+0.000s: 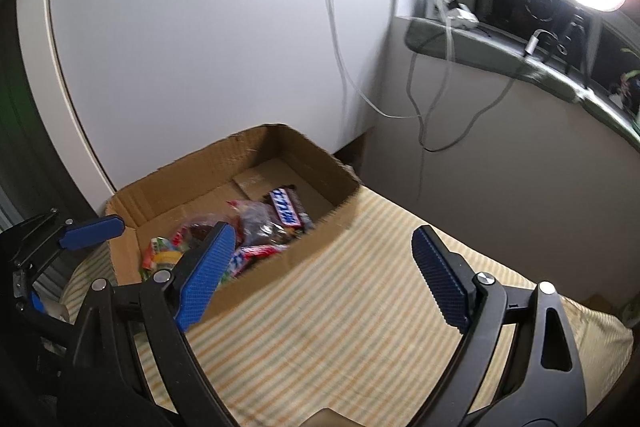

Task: Organize snacks
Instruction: 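Move both tools from the box to the clear-bagged bread loaf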

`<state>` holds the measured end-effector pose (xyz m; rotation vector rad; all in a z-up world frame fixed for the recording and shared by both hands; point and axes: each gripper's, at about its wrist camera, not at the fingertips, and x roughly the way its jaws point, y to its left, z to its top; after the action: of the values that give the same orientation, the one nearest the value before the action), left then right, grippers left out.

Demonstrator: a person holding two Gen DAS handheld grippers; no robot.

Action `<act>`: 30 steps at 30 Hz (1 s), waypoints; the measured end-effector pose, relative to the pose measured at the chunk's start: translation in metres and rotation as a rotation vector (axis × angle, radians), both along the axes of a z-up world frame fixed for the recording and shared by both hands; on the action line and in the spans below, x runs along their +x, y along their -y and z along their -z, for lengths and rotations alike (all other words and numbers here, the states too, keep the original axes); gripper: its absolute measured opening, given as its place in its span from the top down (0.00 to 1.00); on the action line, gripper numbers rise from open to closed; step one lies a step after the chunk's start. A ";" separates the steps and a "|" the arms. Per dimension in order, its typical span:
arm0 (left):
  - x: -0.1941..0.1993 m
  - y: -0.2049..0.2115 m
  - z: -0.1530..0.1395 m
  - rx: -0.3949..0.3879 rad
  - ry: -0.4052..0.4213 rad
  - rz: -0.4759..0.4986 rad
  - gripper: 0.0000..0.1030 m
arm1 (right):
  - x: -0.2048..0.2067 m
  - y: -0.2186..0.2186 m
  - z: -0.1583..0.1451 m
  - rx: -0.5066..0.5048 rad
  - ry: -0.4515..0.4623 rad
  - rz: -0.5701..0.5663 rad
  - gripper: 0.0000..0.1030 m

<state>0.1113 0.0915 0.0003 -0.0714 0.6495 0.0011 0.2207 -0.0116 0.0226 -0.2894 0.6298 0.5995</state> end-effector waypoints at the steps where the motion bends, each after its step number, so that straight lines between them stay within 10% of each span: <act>1: 0.001 0.004 -0.001 0.001 0.001 0.007 0.27 | 0.000 0.006 -0.001 0.003 0.000 0.009 0.10; 30: 0.041 0.138 0.005 0.005 -0.031 0.261 0.27 | 0.019 0.220 0.003 0.070 -0.055 0.349 0.05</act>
<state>0.1524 -0.0465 -0.0043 0.0189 0.6858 -0.2478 0.2398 -0.2315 0.0197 -0.0937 0.6920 0.2943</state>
